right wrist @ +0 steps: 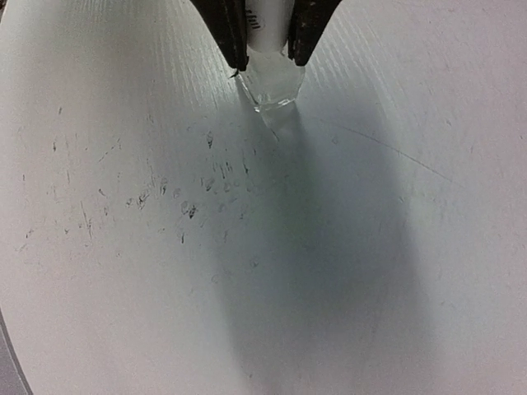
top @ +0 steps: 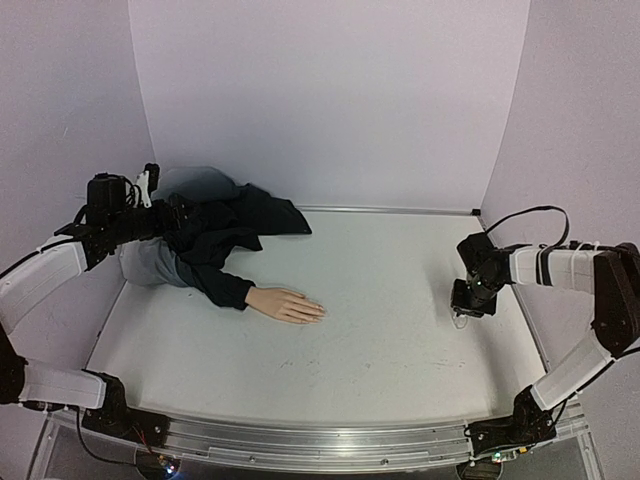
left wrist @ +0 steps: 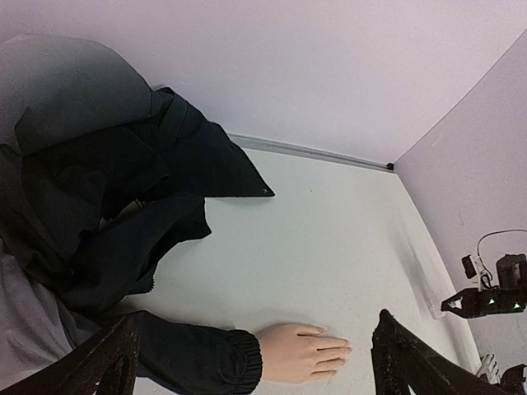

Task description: Paint the nails

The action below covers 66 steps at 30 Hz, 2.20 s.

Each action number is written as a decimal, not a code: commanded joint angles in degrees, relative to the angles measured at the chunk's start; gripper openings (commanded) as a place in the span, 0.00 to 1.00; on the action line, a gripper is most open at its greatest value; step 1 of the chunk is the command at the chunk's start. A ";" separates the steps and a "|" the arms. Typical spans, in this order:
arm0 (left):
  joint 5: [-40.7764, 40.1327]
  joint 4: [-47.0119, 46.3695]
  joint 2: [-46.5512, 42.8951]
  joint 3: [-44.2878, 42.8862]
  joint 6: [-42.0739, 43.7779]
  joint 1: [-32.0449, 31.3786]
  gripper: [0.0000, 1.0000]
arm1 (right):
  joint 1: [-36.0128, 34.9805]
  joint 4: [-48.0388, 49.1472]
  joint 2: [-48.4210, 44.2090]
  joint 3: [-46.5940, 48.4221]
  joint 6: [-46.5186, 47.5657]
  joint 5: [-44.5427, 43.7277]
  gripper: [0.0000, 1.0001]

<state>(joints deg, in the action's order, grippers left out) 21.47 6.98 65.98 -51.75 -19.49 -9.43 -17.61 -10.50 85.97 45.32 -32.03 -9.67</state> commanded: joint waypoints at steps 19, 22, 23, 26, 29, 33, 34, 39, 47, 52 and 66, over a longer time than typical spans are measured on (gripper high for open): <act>3.30 -1.75 1.50 -3.30 -0.86 -3.02 1.00 | -38.41 3.82 24.88 27.85 11.70 8.57 0.00; 3.69 -1.25 1.61 -2.88 -1.08 -3.51 0.99 | -41.98 3.82 28.34 31.44 12.50 8.81 0.00; 3.86 -0.96 1.78 -2.84 -1.08 -3.77 0.99 | -42.52 3.88 29.04 32.19 12.44 9.12 0.00; 4.15 0.11 2.26 -2.58 -1.17 -4.59 1.00 | -43.11 3.99 30.14 33.22 12.53 9.21 0.00; 4.91 1.28 3.07 -2.44 -1.29 -5.95 0.99 | -43.20 4.09 30.35 33.88 12.89 9.16 0.06; 4.15 5.31 4.43 -3.42 -0.80 -9.49 0.99 | -43.25 4.71 28.34 34.28 12.92 9.23 0.36; 4.01 6.79 4.83 -3.71 -0.69 -10.73 0.99 | -43.23 5.04 27.31 34.12 13.01 9.17 0.46; 1.94 11.21 6.65 -4.21 -0.40 -19.43 1.00 | -43.08 9.28 17.63 28.39 14.88 8.18 0.76; -5.53 18.50 14.78 -9.50 -0.20 -37.19 0.97 | -28.95 18.64 -5.07 6.29 8.28 4.98 0.98; -10.93 23.67 25.61 -16.88 -0.38 -45.47 0.89 | -23.27 19.90 -8.89 0.92 8.75 2.43 0.98; -15.72 33.46 41.23 -31.49 -3.53 -49.39 0.65 | -23.00 23.13 -6.17 -0.76 8.38 4.91 0.98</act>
<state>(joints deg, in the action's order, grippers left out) 7.42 37.58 105.75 -78.83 -22.41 -57.69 -40.53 10.63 78.76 44.71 -22.96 -6.02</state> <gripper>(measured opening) 0.673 0.983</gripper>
